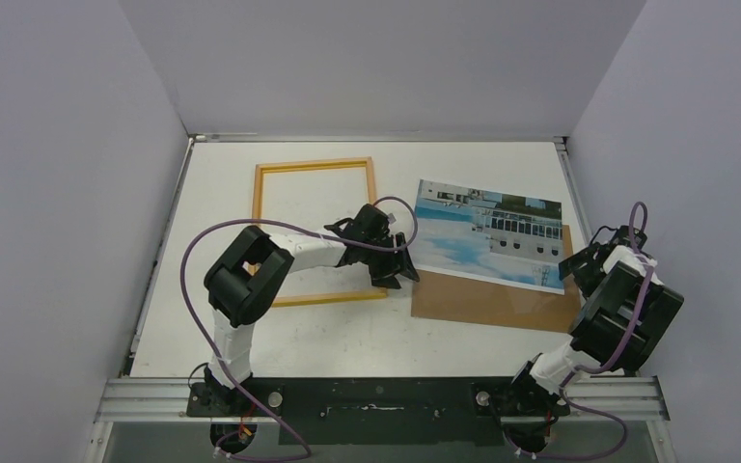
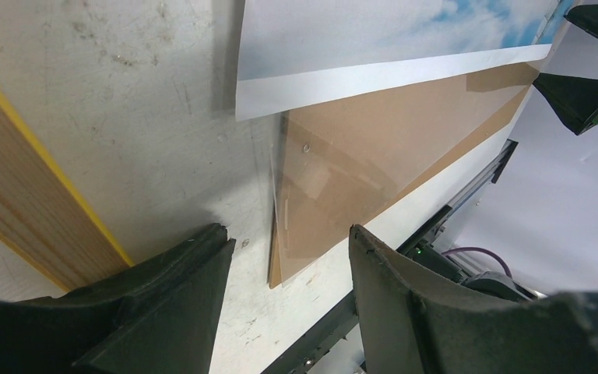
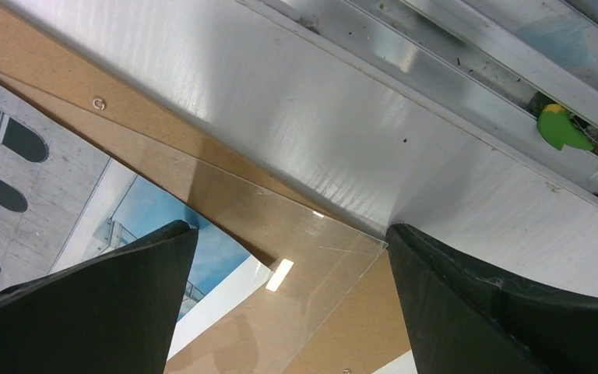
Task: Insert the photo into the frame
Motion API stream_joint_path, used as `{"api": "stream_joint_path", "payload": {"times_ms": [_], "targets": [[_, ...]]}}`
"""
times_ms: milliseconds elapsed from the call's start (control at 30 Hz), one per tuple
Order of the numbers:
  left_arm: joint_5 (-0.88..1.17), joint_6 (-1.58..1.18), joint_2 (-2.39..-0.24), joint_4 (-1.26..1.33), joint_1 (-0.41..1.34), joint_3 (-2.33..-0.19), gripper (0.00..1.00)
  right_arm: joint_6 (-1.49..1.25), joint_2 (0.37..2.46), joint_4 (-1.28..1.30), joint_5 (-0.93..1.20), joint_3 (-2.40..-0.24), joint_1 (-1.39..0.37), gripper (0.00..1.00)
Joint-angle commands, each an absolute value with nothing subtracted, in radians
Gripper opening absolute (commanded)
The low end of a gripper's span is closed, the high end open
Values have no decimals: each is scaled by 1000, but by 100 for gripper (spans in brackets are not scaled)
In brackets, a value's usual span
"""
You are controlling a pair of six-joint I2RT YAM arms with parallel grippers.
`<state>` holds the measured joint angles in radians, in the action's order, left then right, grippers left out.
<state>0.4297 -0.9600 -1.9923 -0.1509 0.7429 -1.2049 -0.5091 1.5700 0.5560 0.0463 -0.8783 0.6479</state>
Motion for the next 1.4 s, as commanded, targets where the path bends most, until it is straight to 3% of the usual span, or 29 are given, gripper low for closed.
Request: {"api": "stream_joint_path", "payload": {"times_ms": [0, 333, 1033, 1367], "targets": [[364, -907, -2061, -206, 730, -1198, 56, -510, 1537, 518, 132, -859, 638, 97], [381, -922, -2050, -183, 690, -1190, 56, -486, 1511, 511, 179, -858, 579, 91], [447, -896, -2048, -174, 652, -1224, 49, -508, 1410, 489, 222, -864, 539, 90], [417, -855, -2068, -232, 626, -1254, 48, -525, 1339, 388, 294, -770, 498, 86]]}}
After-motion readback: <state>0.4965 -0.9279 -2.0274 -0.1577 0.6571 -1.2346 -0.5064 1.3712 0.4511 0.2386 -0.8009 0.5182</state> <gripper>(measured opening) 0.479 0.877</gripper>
